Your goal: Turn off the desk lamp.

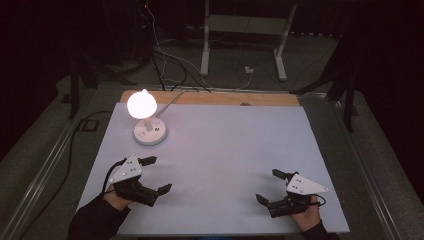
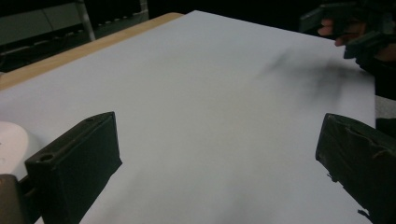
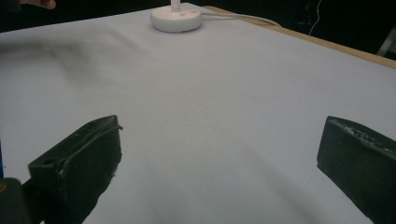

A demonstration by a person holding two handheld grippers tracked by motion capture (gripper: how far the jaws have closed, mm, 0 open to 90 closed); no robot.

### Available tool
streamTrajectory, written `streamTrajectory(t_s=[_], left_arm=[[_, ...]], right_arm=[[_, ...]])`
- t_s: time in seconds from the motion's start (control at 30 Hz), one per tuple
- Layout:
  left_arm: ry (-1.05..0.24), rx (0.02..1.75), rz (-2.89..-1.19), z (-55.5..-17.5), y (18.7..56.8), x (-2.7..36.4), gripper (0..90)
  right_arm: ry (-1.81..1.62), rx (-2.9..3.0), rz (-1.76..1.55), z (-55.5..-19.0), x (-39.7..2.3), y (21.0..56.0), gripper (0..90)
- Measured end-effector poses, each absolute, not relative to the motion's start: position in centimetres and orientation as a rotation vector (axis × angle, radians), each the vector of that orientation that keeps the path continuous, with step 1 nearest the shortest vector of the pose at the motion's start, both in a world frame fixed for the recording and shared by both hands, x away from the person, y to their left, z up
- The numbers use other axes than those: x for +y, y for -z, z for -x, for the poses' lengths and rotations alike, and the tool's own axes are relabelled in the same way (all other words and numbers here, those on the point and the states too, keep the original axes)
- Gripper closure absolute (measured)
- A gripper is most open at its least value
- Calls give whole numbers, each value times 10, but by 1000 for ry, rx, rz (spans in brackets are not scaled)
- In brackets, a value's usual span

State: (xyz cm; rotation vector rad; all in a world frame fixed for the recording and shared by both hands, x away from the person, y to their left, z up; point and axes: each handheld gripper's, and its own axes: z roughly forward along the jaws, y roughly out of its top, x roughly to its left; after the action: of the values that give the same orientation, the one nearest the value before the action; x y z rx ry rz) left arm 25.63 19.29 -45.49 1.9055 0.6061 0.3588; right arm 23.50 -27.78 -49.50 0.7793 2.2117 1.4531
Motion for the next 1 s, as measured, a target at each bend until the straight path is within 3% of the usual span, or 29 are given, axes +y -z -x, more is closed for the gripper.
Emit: streamTrajectory(t_s=[0.6,1.0], left_arm=[[-462,740,-1872,-283,447,187,5],[-588,933,-1838,-310,455,189,5]], right_arm=[[-1452,2217,-779,-234,-278,495,0],[-1456,2223,-784,-235,-278,496,0]])
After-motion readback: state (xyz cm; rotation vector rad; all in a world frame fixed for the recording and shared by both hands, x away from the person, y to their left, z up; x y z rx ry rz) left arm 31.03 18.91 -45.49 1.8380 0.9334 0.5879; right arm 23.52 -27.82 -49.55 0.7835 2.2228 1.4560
